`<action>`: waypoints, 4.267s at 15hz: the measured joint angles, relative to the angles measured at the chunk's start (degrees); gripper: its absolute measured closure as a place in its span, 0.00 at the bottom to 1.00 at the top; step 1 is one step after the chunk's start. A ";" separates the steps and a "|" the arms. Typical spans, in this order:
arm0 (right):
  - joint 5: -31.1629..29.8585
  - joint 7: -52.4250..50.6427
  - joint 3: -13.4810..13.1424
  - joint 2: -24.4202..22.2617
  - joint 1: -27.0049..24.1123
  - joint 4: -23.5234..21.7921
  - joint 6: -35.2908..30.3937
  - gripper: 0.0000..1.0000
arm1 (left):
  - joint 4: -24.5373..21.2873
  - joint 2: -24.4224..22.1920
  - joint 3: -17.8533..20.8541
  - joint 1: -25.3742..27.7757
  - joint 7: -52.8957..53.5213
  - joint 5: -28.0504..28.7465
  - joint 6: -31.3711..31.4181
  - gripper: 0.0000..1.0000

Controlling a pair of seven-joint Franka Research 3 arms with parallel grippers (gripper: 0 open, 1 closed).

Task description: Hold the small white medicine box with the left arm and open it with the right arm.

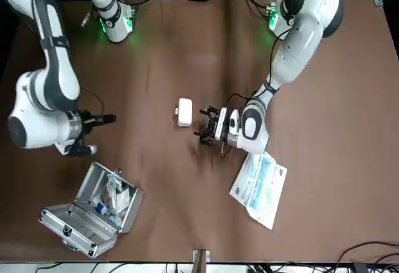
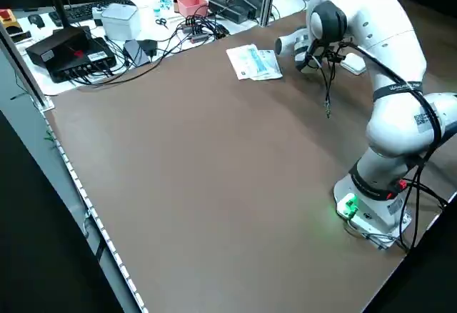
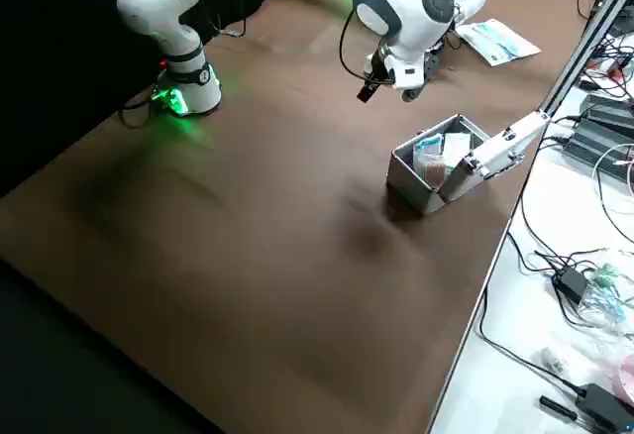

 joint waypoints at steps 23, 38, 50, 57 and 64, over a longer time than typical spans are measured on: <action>30.28 -1.46 0.14 4.72 12.16 -11.72 25.17 0.99 | 6.91 7.05 -0.01 -5.31 3.97 -0.09 6.73 0.03; 46.18 -14.12 -0.03 13.29 14.91 -17.63 30.14 0.99 | 6.17 7.57 -0.10 -5.96 4.24 -0.08 5.37 0.33; 49.04 -15.81 0.13 14.57 16.39 -17.63 24.41 0.99 | 6.72 7.78 -0.04 -5.86 4.24 -0.39 5.73 0.48; 51.32 -15.96 0.27 14.72 16.88 -17.63 22.81 0.99 | 6.73 7.78 -0.05 -5.86 4.24 -0.39 5.73 0.48; 51.84 -15.99 0.34 14.72 16.90 -17.42 20.66 0.99 | 6.73 7.78 -0.05 -5.86 4.24 -0.39 5.73 0.48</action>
